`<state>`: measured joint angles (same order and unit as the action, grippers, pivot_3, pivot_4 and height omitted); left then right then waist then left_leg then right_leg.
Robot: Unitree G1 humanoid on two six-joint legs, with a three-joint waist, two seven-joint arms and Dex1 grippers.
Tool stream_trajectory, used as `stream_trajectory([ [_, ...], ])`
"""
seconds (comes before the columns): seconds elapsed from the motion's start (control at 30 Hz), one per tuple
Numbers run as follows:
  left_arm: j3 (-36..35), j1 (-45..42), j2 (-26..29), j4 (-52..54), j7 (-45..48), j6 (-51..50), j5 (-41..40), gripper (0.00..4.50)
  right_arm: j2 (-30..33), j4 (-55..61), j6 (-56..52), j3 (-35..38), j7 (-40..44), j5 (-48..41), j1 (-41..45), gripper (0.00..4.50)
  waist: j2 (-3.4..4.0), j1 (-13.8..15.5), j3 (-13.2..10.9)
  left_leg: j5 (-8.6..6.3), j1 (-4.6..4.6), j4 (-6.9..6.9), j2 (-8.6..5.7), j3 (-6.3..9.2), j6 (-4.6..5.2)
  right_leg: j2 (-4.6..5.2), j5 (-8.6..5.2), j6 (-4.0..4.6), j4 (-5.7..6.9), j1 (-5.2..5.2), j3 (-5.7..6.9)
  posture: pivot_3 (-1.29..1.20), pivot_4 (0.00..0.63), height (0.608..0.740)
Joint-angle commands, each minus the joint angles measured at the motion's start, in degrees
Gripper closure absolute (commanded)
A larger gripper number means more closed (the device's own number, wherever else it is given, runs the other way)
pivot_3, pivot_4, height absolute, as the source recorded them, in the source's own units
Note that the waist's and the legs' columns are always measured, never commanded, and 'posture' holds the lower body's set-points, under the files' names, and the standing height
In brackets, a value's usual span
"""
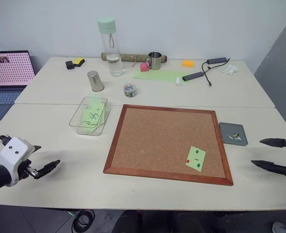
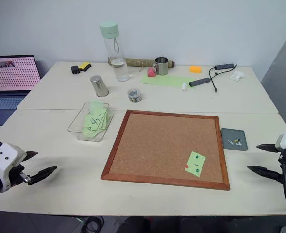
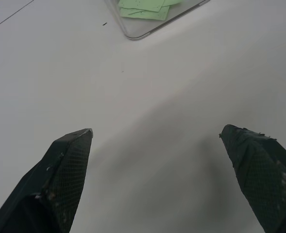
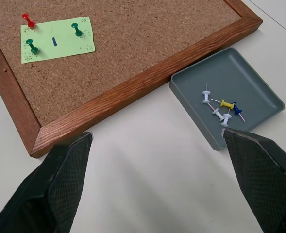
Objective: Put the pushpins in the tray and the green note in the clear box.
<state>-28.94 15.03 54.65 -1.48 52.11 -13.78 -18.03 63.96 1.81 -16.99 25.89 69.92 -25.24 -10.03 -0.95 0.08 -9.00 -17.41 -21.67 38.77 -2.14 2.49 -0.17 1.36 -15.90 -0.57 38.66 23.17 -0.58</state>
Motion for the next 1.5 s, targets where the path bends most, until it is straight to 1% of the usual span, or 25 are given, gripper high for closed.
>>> stream_trajectory([
  [0.03, -2.2, 0.2, 0.1, 1.9, 1.0, -0.1, -0.9, 0.00, 0.1, 0.0, 0.4, 1.2, 0.4, 0.3, 1.0, 0.00, -0.01, 0.0, 0.0, 0.00, 0.00, 0.00, 0.00, 0.01, 0.00, 0.00, 0.00, 0.00, 0.00, 0.00, 0.01, 0.00, 0.150, 0.740],
  [0.33, -2.3, 0.2, 0.5, 3.0, 0.7, -3.3, -0.1, 0.00, -0.4, -0.2, 0.9, 0.4, 0.3, 1.0, 1.8, 0.00, -0.01, 0.0, 0.0, 0.00, 0.00, 0.00, 0.00, 0.00, 0.00, 0.00, 0.00, 0.00, 0.00, 0.00, 0.01, 0.00, 0.150, 0.740],
  [0.67, -0.7, -3.0, -0.5, 3.1, 0.9, -4.3, -0.7, 0.00, -4.3, 3.4, 3.3, -1.0, -3.5, 3.2, 2.8, 0.00, 0.00, 0.0, 0.0, 0.00, -0.01, 0.01, -0.01, 0.02, 0.00, 0.00, 0.00, 0.00, 0.01, 0.00, 0.03, 0.00, 0.150, 0.740],
  [0.97, -0.1, -4.1, -2.3, 4.5, 1.2, -4.8, -1.3, 0.00, -4.5, 4.1, 3.3, -1.4, -2.4, 2.6, 3.5, 0.00, 0.00, 0.0, 0.0, 0.00, -0.01, 0.01, -0.01, 0.02, 0.00, 0.00, 0.00, 0.00, 0.01, 0.00, 0.03, 0.00, 0.150, 0.740],
  [1.1, 0.4, -4.7, -2.8, 5.2, 2.8, -4.9, -2.6, 0.00, -4.5, 4.2, 3.3, -1.7, -2.1, 2.5, 4.0, 0.00, 0.00, 0.0, 0.0, 0.00, -0.01, 0.01, -0.01, 0.02, 0.00, 0.00, 0.00, 0.00, 0.01, 0.00, 0.03, 0.00, 0.150, 0.740],
  [1.17, 1.2, -5.7, -2.8, 6.0, 3.6, -5.1, -3.5, 0.36, -4.5, 4.7, 3.1, -1.7, -1.9, 2.3, 4.1, 0.00, 0.00, 0.0, 0.0, 0.00, -0.01, 0.02, -0.01, 0.02, -0.01, 0.00, 0.01, 0.00, 0.02, 0.00, 0.03, 0.00, 0.150, 0.740],
  [1.2, 1.7, -6.3, -2.7, 7.0, 4.1, -5.7, -4.2, 0.46, -4.5, 5.1, 2.9, -1.6, -1.8, 2.1, 4.0, 0.00, 0.00, 0.0, 0.0, 0.00, -0.01, 0.02, -0.01, 0.03, -0.01, 0.00, 0.00, 0.00, 0.03, 0.00, 0.03, 0.00, 0.150, 0.740],
  [1.23, 2.3, -6.9, -2.5, 8.1, 4.5, -6.2, -4.8, 0.72, -4.5, 5.6, 2.6, -1.4, -1.7, 1.8, 4.0, 0.00, 0.00, 0.0, 0.0, 0.00, -0.01, 0.02, -0.01, 0.02, -0.01, 0.00, 0.01, 0.00, 0.03, 0.00, 0.03, 0.00, 0.150, 0.740],
  [1.33, 5.4, -9.2, -1.6, 12.2, 5.8, -7.5, -5.7, 1.29, -4.4, 7.1, 1.4, -1.1, -1.6, 0.9, 4.0, 0.00, 0.00, 0.1, 0.0, 0.00, -0.02, 0.04, -0.01, 0.03, -0.01, 0.00, 0.01, 0.00, 0.03, 0.00, 0.04, 0.00, 0.150, 0.740],
  [1.4, 8.5, -11.4, -1.0, 15.1, 6.5, -8.5, -5.8, 1.66, -4.3, 8.3, 0.7, -1.3, -1.6, 0.4, 4.1, 0.00, -0.01, 0.1, 0.0, 0.00, -0.03, 0.05, -0.02, 0.03, -0.01, 0.00, 0.01, 0.00, 0.04, 0.00, 0.03, 0.00, 0.150, 0.740],
  [1.5, 15.6, -16.6, -1.7, 18.8, 7.2, -10.3, -5.6, 2.22, -4.5, 10.4, -0.2, -2.2, -1.8, -0.2, 4.6, 0.00, 0.00, 0.2, 0.0, 0.01, -0.02, 0.06, -0.03, 0.03, -0.01, 0.00, 0.01, 0.00, 0.07, -0.01, 0.03, 0.00, 0.150, 0.740],
])
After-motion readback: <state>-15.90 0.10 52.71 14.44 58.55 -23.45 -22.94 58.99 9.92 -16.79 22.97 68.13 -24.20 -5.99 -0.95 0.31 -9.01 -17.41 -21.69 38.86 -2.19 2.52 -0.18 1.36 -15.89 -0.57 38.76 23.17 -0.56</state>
